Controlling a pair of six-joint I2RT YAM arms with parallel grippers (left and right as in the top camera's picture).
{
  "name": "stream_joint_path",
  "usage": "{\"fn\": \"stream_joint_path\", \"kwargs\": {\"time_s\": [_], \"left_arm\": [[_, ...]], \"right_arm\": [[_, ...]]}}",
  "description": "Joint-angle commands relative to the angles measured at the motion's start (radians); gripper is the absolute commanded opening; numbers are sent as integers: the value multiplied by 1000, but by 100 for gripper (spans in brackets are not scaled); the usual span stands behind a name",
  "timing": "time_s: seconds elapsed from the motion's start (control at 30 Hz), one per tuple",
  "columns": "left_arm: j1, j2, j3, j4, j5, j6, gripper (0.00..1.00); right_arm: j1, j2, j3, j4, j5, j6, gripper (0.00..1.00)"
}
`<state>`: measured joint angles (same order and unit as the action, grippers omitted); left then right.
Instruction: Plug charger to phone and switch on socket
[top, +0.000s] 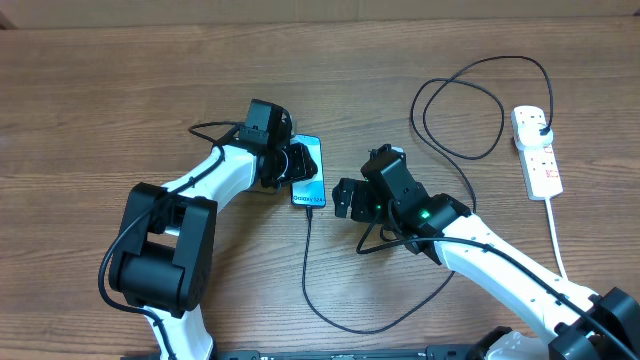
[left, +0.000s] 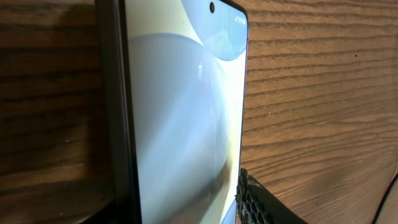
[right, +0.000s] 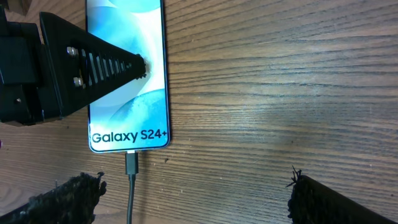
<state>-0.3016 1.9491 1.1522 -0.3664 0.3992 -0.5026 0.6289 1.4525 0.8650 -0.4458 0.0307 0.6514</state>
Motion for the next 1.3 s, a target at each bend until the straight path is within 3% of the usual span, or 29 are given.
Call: {"fn": "stream_joint_path", "kwargs": {"time_s": [0.0, 1.27], "left_arm": [[-6, 13, -5, 8, -7, 0, 46], [-6, 13, -5, 7, -7, 0, 59]], "right_arm": [[-2, -15, 21, 3, 12, 3, 100], [-2, -15, 21, 3, 13, 3, 100]]}}
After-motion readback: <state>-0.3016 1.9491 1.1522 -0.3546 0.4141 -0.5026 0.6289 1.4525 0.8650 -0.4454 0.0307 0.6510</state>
